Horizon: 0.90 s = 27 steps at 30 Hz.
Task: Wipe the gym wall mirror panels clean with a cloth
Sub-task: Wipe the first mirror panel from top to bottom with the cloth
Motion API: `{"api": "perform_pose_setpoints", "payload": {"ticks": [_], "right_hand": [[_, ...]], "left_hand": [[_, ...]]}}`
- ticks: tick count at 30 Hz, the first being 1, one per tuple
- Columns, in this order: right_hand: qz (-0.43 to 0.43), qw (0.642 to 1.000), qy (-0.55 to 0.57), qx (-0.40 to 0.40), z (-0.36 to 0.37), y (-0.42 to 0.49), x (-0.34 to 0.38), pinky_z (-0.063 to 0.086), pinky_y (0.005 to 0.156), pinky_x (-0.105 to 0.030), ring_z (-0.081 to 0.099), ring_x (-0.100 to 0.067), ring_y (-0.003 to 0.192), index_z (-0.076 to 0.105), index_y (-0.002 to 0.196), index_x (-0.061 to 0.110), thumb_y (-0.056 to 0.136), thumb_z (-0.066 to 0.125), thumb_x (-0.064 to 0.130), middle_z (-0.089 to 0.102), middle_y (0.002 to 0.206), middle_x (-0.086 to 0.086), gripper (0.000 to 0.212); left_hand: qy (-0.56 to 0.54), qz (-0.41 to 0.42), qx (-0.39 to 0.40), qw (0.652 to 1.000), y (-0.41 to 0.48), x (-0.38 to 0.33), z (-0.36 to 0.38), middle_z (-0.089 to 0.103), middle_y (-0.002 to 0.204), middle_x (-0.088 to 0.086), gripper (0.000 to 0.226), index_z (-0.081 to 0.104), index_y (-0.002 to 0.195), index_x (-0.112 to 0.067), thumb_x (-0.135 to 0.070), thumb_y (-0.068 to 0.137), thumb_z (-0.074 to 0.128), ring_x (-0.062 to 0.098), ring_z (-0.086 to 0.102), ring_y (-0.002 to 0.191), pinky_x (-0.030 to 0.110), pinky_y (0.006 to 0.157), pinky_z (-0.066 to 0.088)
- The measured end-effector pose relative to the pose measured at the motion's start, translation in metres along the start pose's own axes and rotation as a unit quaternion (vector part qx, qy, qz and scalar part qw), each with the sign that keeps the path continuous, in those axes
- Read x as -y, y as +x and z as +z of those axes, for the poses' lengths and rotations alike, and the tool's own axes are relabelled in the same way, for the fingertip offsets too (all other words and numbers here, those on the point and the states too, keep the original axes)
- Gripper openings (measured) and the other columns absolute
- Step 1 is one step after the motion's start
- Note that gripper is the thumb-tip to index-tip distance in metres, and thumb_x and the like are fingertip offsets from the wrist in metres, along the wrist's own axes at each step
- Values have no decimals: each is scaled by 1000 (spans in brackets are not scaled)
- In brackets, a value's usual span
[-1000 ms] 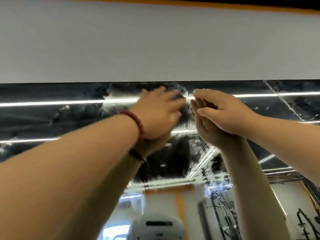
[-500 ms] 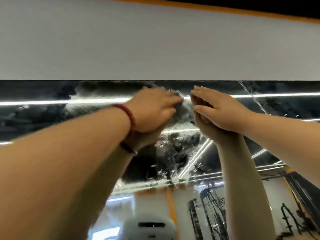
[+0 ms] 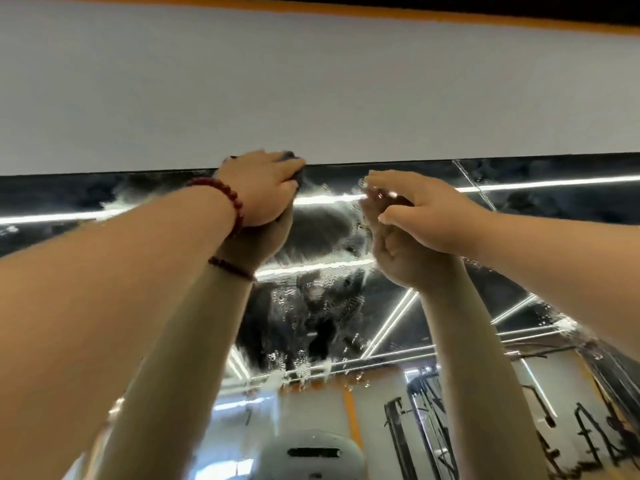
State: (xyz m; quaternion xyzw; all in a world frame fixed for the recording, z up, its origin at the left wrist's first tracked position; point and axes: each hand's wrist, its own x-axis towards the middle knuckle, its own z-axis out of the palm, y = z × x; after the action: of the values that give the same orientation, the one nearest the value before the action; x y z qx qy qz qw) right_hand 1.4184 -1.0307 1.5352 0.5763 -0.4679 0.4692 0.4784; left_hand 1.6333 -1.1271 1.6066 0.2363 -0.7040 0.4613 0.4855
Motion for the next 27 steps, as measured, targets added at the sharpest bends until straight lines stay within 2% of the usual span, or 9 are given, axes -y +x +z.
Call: {"api": "perform_pose_setpoints", "payload": {"ticks": [5,6,11,15,17,21,23,25,27], "right_hand": [[21,999,-50,-4,-20,-19,-30,22,107,-20,31,-10,142,39,150,31,97,57,22,36,155,13,57],[15,998,-68,10,-21,-23,-35,19,108,-20,28,-9,144,36,151,31,97,56,24,33,157,14,57],[-9,997,-71,8,-19,-30,-43,14,111,-18,20,-1,146,35,151,33,99,52,25,28,157,20,55],[-19,998,-49,-16,-20,-31,-47,19,109,-16,25,-1,143,41,149,30,96,56,18,34,156,15,56],[-18,999,-47,-20,-21,-32,-49,18,107,-15,25,-2,143,41,149,29,96,55,16,36,156,13,57],[-17,999,-19,-32,-21,-32,-52,19,110,-17,27,-1,142,46,146,29,95,55,13,40,153,13,54],[-19,999,-2,-44,-21,-33,-53,21,110,-19,30,0,140,48,144,30,95,55,13,42,151,14,53],[-19,998,2,-55,-22,-33,-55,23,106,-18,34,2,134,49,144,29,95,55,13,44,150,13,52],[-22,998,-17,-57,-27,-38,-58,23,104,-15,36,1,130,49,144,27,94,57,13,45,150,11,53]], "left_hand": [[0,213,33,976,-35,-83,20,12,164,-10,50,17,155,-38,-37,107,27,16,12,149,45,119,10],[-10,211,34,977,-32,-77,19,11,165,-10,51,15,156,-37,-37,107,28,15,11,149,43,119,8],[-6,36,6,999,6,-40,7,22,163,-3,48,24,155,-30,-33,107,27,23,25,144,46,118,20],[3,213,27,977,-39,-105,23,15,164,-8,54,18,155,-37,-42,101,16,18,16,147,42,120,14],[-14,223,40,974,-46,-106,24,8,164,-13,50,13,156,-39,-41,106,21,12,7,150,36,120,5],[-26,31,18,999,7,-53,7,21,163,-2,49,24,156,-29,-29,107,29,24,24,145,42,118,18],[0,6,17,1000,19,-52,4,22,162,-1,48,23,156,-28,-29,108,26,26,28,142,44,117,21],[13,71,19,997,10,-83,8,19,163,-2,49,22,156,-31,-34,107,24,25,23,145,47,118,21],[10,193,32,981,-10,-118,19,15,164,-6,52,17,156,-35,-40,105,20,22,16,148,46,119,17]]}}
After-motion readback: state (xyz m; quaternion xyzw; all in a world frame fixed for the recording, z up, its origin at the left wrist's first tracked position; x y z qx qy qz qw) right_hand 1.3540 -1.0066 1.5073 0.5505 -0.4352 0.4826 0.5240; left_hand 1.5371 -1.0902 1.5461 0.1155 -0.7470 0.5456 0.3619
